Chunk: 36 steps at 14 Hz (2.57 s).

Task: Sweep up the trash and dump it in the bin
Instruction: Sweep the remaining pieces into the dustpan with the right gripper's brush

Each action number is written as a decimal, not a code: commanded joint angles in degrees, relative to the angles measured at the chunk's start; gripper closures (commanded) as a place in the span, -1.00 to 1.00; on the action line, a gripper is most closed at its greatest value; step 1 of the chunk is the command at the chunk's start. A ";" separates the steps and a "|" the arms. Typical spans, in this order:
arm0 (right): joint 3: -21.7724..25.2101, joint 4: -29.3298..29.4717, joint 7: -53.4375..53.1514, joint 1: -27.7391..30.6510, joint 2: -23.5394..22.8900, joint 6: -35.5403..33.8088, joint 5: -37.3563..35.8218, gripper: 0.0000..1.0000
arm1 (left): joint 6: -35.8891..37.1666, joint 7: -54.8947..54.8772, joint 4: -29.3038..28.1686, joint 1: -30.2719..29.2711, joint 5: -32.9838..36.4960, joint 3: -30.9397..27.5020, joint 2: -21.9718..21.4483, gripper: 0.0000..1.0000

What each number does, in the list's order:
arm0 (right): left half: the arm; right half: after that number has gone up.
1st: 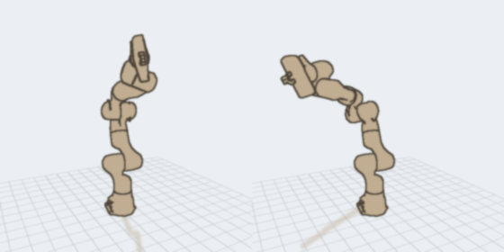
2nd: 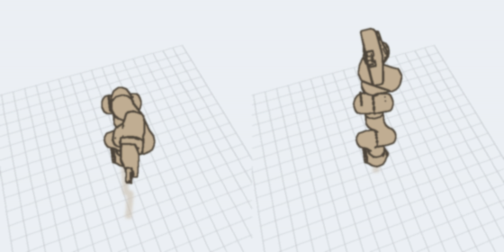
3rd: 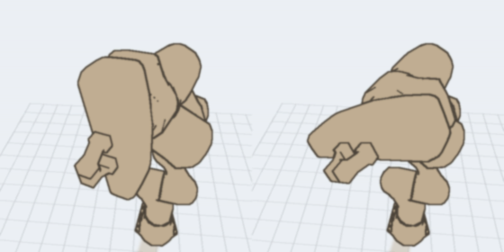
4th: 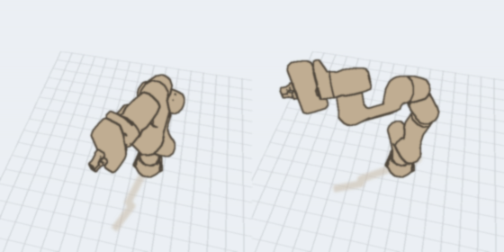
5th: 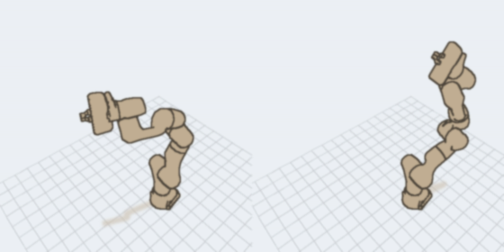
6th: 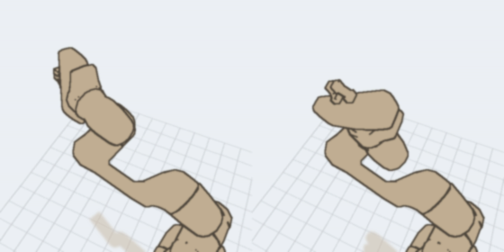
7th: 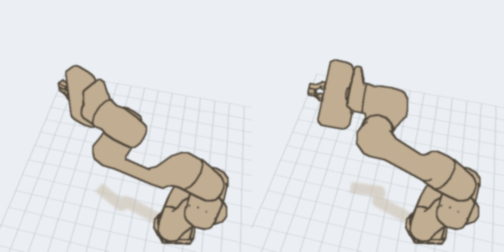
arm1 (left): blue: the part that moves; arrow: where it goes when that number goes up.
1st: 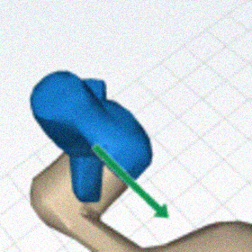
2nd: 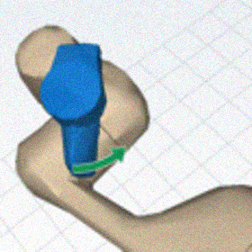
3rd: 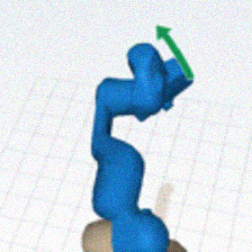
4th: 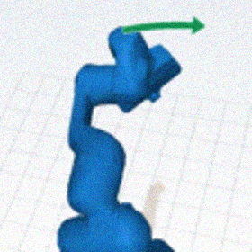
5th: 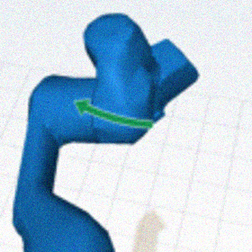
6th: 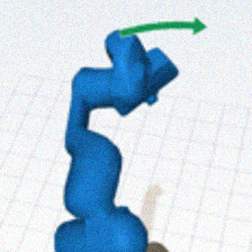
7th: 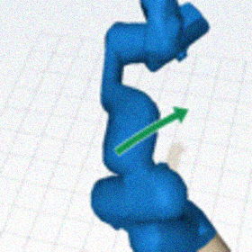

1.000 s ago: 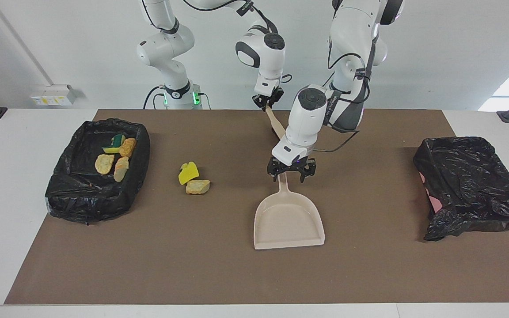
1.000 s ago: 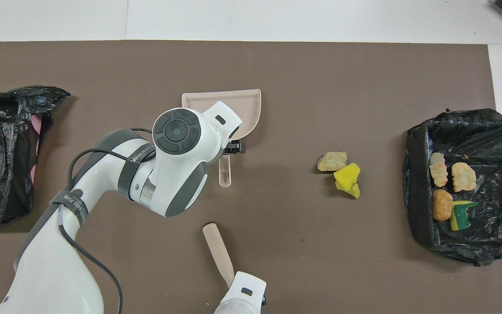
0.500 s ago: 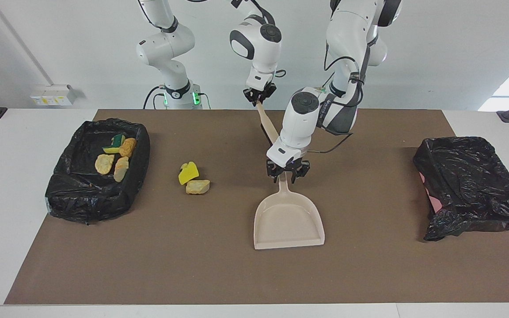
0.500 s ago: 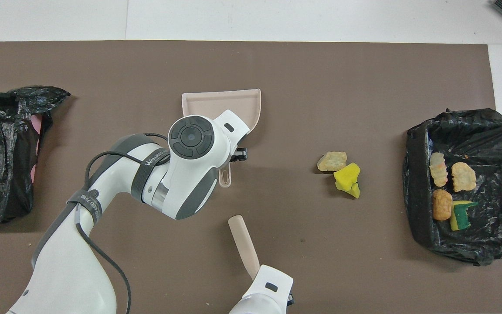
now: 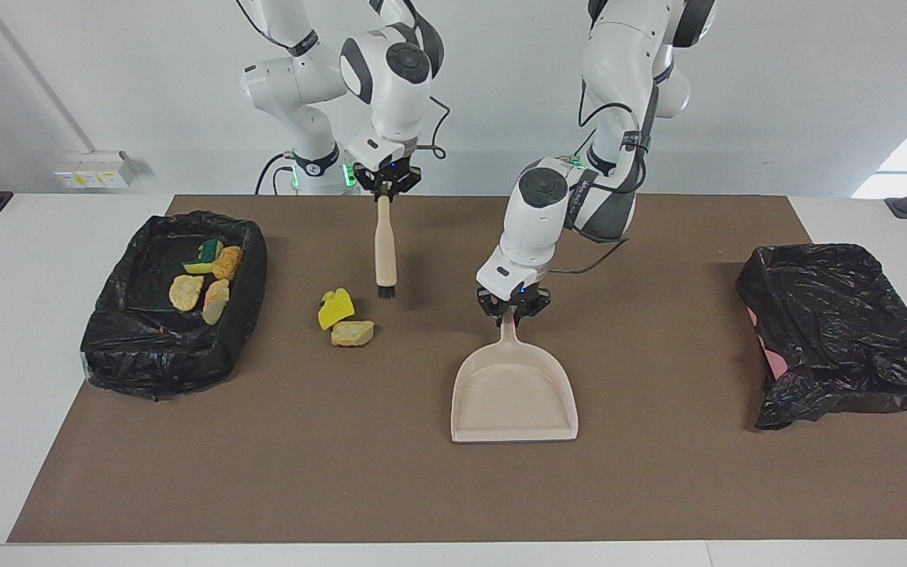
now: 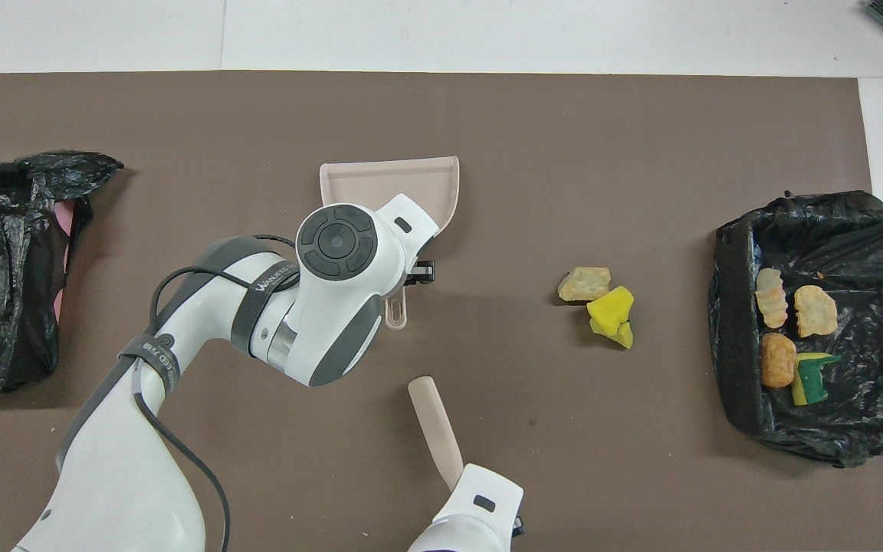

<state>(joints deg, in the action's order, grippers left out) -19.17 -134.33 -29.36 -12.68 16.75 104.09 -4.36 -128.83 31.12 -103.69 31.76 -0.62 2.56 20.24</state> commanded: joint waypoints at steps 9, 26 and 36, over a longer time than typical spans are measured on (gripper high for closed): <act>-1.04 -1.10 25.49 20.86 -8.39 9.64 -11.37 1.00 | 12.45 -30.37 0.42 -4.96 2.56 -2.04 -7.40 1.00; -0.61 -0.83 9.50 11.62 -8.32 10.34 4.99 1.00 | 12.03 -82.10 -6.96 -1.89 9.15 -3.27 -10.30 1.00; -1.22 -2.70 9.32 4.34 -11.12 13.24 7.86 1.00 | 4.22 -76.92 -15.22 6.37 9.06 -3.27 -12.41 1.00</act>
<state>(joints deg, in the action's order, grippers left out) -20.19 -139.41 -20.46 -6.86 8.21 116.42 1.61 -121.31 -47.81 -114.48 36.06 7.42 0.09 9.91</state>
